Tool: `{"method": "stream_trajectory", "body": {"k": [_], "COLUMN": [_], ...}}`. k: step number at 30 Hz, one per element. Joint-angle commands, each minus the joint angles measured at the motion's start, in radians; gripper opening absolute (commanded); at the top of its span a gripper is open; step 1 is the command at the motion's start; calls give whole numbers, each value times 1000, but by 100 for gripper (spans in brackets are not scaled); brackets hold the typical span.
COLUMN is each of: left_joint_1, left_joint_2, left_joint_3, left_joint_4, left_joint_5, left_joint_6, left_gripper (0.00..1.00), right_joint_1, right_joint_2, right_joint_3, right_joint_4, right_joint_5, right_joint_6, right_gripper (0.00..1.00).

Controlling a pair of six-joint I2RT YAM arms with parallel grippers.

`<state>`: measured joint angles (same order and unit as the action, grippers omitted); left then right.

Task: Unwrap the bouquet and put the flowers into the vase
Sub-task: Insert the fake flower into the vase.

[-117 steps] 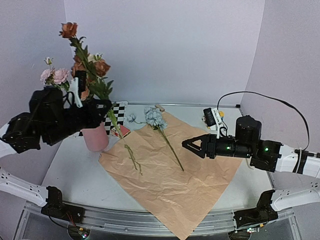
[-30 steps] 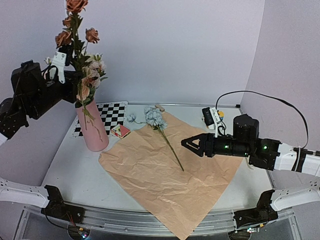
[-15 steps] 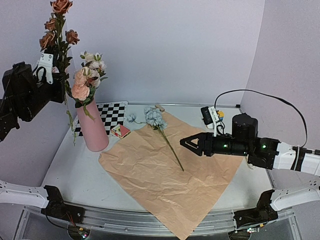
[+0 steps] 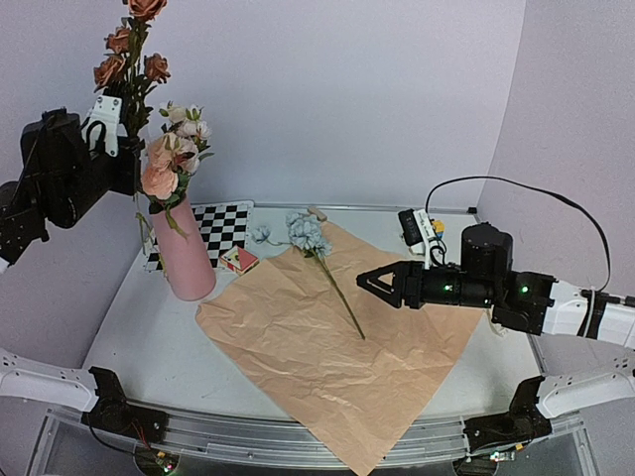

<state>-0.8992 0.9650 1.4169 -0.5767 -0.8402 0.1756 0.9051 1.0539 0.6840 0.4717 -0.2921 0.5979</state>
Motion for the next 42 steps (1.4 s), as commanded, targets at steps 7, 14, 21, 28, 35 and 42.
{"method": "stream_trajectory", "body": {"k": [7, 14, 21, 28, 35, 42], "left_joint_1": [376, 673, 704, 705, 705, 704], "left_joint_2": [96, 97, 94, 131, 133, 139], "left_joint_3": [59, 69, 58, 102, 76, 62], "left_joint_4": [-41, -24, 37, 106, 212, 302], "left_joint_5": [353, 711, 824, 843, 807, 758], "left_joint_6": [-44, -88, -148, -161, -148, -120], "left_gripper": [0, 0, 0, 0, 0, 0], "right_joint_1": [5, 5, 4, 5, 4, 4], "right_joint_2": [-6, 3, 21, 1, -23, -14], "right_joint_3": [46, 58, 69, 56, 41, 50], "right_joint_4": [46, 46, 46, 45, 36, 29], "right_joint_5": [-12, -12, -15, -3, 10, 15], "right_joint_6": [-9, -12, -19, -20, -26, -35], "right_gripper": [58, 58, 58, 58, 58, 58]}}
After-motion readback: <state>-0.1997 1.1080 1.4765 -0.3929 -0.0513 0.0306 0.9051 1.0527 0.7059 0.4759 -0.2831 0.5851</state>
